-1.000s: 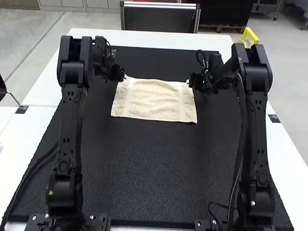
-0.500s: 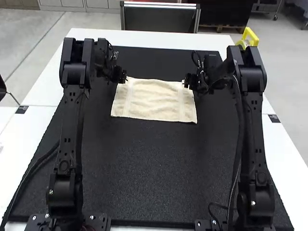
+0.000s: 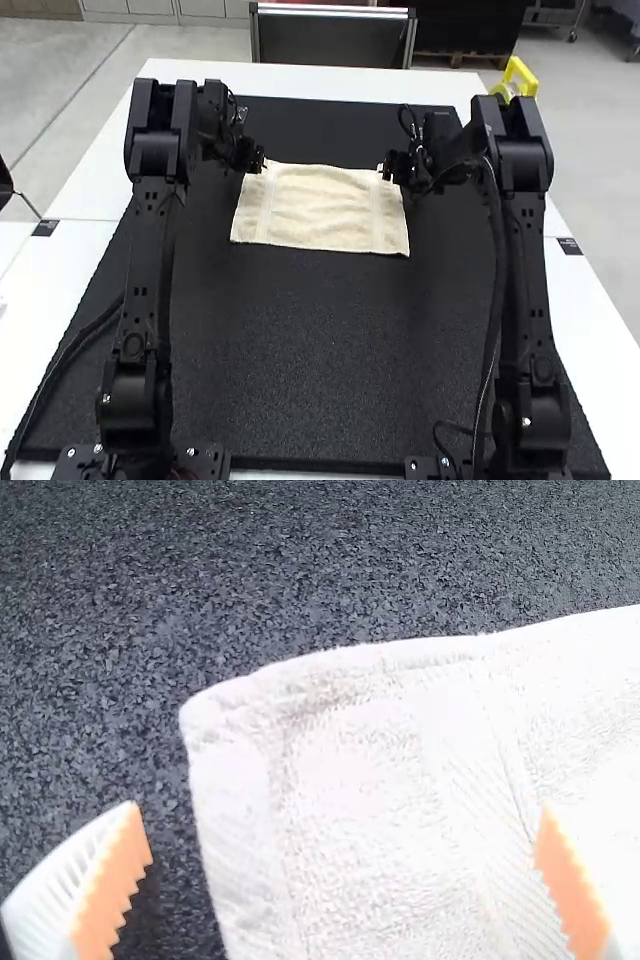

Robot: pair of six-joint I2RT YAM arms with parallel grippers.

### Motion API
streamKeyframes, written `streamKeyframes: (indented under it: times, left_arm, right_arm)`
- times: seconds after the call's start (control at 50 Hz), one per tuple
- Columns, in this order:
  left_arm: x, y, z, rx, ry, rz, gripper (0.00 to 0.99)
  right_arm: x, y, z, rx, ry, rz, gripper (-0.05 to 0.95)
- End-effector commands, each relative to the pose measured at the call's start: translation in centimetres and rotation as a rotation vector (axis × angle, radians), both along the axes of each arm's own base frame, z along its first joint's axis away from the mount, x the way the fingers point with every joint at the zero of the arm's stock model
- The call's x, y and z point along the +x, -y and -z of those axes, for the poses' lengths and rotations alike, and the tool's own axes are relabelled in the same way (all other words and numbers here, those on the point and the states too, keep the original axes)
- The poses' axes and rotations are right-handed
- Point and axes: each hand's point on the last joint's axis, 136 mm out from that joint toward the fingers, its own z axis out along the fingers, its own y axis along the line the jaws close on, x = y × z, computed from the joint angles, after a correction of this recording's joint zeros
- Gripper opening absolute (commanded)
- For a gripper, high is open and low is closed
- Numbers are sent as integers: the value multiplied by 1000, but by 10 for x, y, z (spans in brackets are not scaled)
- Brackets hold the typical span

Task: Fold the towel.

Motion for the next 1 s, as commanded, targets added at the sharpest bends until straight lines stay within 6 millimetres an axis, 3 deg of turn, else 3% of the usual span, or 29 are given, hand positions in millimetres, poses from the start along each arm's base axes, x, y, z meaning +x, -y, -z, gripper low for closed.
streamKeyframes:
  times: [0.0,0.32,0.38,0.78,0.9,0.98]
  left_arm:
    - [5,10,5,-2,13,27,902]
    - [8,10,7,3,22,24,898]
    - [9,8,6,3,27,20,862]
    - [15,3,3,13,60,3,864]
    - [16,4,3,13,63,5,828]
    - [16,1,3,17,65,-2,795]
  right_arm:
    - [7,-6,-2,28,10,-13,902]
    - [2,-15,13,36,-39,-59,902]
    - [2,-15,12,34,-37,-61,902]
    - [9,-15,11,44,-31,-50,902]
    - [9,-15,11,50,-34,-49,805]
    - [8,-16,12,51,-36,-50,798]
